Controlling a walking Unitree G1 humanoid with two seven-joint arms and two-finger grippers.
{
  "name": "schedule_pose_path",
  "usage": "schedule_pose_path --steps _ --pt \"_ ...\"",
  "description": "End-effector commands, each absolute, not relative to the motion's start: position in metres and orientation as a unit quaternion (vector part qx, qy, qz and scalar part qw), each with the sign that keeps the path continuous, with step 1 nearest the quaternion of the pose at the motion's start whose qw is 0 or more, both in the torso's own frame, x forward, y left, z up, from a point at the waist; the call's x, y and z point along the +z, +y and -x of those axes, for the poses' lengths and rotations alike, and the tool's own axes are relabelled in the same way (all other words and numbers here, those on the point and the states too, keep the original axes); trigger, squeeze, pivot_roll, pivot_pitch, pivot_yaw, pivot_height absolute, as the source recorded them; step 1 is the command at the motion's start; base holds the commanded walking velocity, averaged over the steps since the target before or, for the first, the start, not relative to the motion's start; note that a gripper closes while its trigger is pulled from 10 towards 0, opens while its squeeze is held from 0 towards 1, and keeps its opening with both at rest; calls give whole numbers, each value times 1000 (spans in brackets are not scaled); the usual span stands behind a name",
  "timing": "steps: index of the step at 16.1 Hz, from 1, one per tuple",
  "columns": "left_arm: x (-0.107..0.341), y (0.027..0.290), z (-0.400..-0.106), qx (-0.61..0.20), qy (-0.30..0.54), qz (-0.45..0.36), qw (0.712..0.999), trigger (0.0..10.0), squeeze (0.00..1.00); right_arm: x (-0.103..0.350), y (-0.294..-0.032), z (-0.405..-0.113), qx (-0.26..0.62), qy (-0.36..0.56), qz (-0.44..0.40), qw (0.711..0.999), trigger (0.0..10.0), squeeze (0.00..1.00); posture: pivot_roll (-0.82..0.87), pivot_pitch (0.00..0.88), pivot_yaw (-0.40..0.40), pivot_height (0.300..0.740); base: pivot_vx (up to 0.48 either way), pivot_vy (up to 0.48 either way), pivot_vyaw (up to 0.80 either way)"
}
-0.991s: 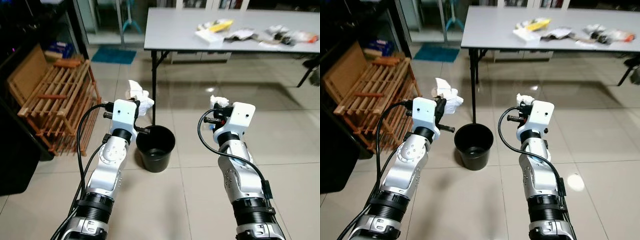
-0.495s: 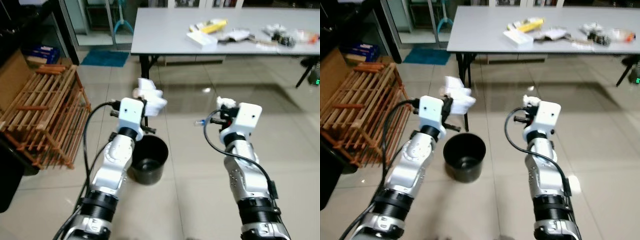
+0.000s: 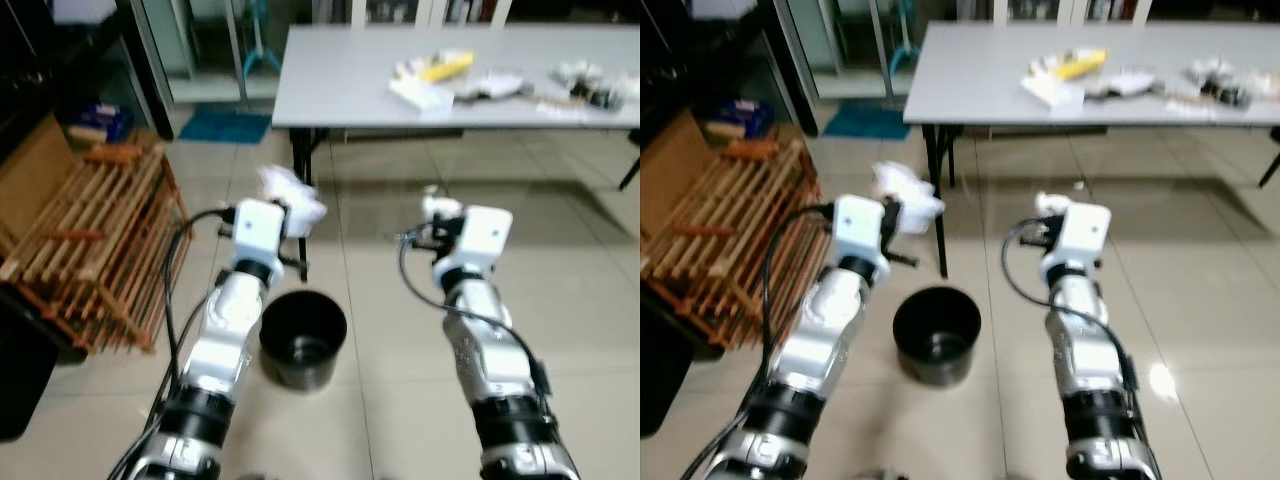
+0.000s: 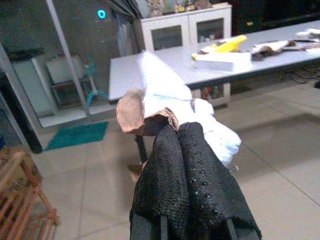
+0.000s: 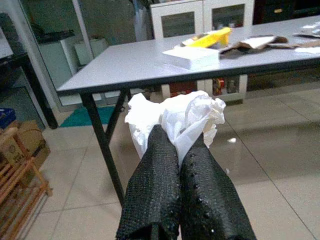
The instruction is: Picking trash to rubbish bin
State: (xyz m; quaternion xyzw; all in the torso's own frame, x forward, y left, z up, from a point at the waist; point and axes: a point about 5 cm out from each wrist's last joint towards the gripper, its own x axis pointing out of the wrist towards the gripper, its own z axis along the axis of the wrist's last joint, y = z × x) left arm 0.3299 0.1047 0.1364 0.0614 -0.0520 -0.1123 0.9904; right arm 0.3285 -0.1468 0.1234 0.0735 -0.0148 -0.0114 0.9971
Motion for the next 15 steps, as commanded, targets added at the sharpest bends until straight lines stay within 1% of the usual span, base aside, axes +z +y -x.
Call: schedule_pose_path --steps 1,6,15 --pt "139 115 -331 -102 -55 -67 991 10000 0 126 -136 -329 0 -19 -82 996 10000 0 22 22 18 737 439 0 0" --pt "138 112 -331 -107 -56 -68 990 10000 0 124 -136 -329 2 -13 -79 997 10000 0 21 9 18 737 436 0 0" --pt "137 113 -331 -103 -53 -68 991 10000 0 123 -136 -330 4 -5 -77 997 10000 0 21 33 9 737 436 0 0"
